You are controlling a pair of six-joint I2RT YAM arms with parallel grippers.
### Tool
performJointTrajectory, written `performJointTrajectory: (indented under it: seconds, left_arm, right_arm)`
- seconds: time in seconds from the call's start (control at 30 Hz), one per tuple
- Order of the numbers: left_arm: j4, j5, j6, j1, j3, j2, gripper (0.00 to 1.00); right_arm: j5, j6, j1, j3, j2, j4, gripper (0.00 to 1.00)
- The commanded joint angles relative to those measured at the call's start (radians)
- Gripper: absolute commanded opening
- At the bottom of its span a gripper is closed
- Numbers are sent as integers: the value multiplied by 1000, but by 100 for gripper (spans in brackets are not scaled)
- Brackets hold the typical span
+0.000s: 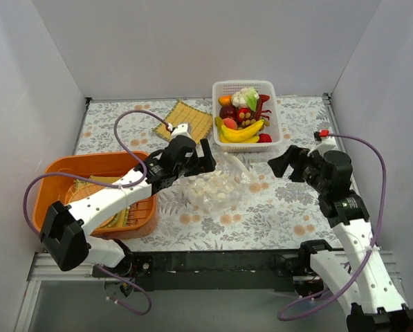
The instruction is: Open the zip-top bag and remove the fake food
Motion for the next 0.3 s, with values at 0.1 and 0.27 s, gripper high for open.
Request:
performJointTrajectory:
  seconds: [0.1, 0.27]
  left_arm:
    - [3, 24, 13, 3, -8, -66, 98]
    - [53, 32, 28, 3, -13, -70, 98]
  right_arm:
    - [15, 16, -2, -95, -175, -95, 98]
    - [30, 2, -3, -82, -172, -115, 98]
